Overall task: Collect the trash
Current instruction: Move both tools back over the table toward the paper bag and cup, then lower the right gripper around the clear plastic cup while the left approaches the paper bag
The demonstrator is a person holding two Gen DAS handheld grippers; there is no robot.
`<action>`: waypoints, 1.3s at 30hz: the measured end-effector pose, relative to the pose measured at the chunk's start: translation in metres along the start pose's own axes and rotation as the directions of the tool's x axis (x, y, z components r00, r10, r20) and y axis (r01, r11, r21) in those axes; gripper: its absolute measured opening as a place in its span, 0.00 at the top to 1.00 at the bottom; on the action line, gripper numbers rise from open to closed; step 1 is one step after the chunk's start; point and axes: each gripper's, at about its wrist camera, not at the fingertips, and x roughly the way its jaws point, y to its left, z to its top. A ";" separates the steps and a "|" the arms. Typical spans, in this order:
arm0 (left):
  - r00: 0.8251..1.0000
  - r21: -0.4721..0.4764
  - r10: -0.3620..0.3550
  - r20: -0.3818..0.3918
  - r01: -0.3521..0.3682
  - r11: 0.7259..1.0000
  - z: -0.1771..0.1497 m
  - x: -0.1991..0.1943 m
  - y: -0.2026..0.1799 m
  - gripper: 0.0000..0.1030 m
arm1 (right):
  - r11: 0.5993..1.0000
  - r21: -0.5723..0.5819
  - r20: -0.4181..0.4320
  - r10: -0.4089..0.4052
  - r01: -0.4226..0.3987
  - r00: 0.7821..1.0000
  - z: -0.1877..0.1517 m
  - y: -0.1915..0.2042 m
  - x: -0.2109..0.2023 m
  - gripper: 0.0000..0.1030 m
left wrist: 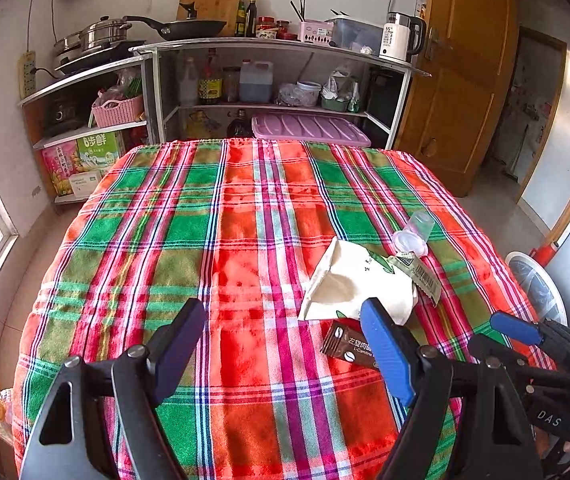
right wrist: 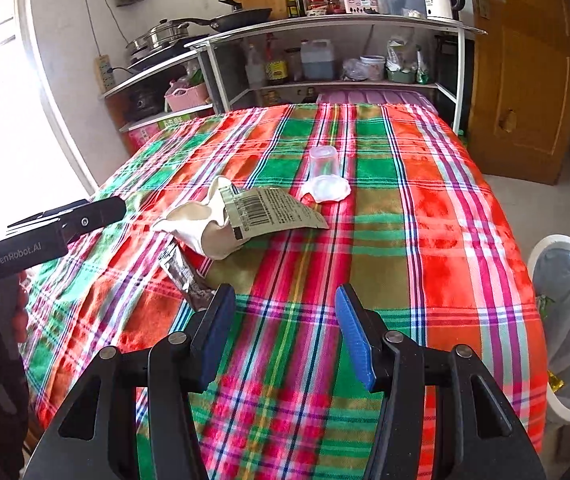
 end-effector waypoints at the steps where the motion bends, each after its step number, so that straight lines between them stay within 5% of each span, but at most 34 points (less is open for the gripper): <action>1: 1.000 -0.002 -0.006 -0.004 0.006 1.000 0.000 0.001 0.001 0.21 | 1.000 0.009 -0.002 -0.001 0.001 1.000 0.003 -0.001 0.002 0.49; 12: 0.998 0.006 -0.031 -0.046 0.031 0.999 0.010 0.028 -0.001 0.20 | 0.976 0.210 -0.018 0.067 -0.062 0.998 0.027 -0.034 0.025 0.48; 21: 0.996 0.025 -0.042 -0.073 0.044 0.999 0.016 0.045 -0.010 0.20 | 0.982 0.190 0.001 -0.022 0.022 1.000 0.059 -0.051 0.034 0.48; 29: 0.986 0.000 -0.121 -0.112 0.122 0.993 0.016 0.054 -0.012 0.18 | 0.993 0.117 0.003 0.006 -0.007 1.000 0.088 -0.045 0.055 0.48; 39: 0.980 0.010 -0.109 -0.164 0.112 0.994 0.019 0.075 -0.019 0.17 | 0.998 0.069 -0.035 0.004 -0.002 0.999 0.101 -0.043 0.092 0.48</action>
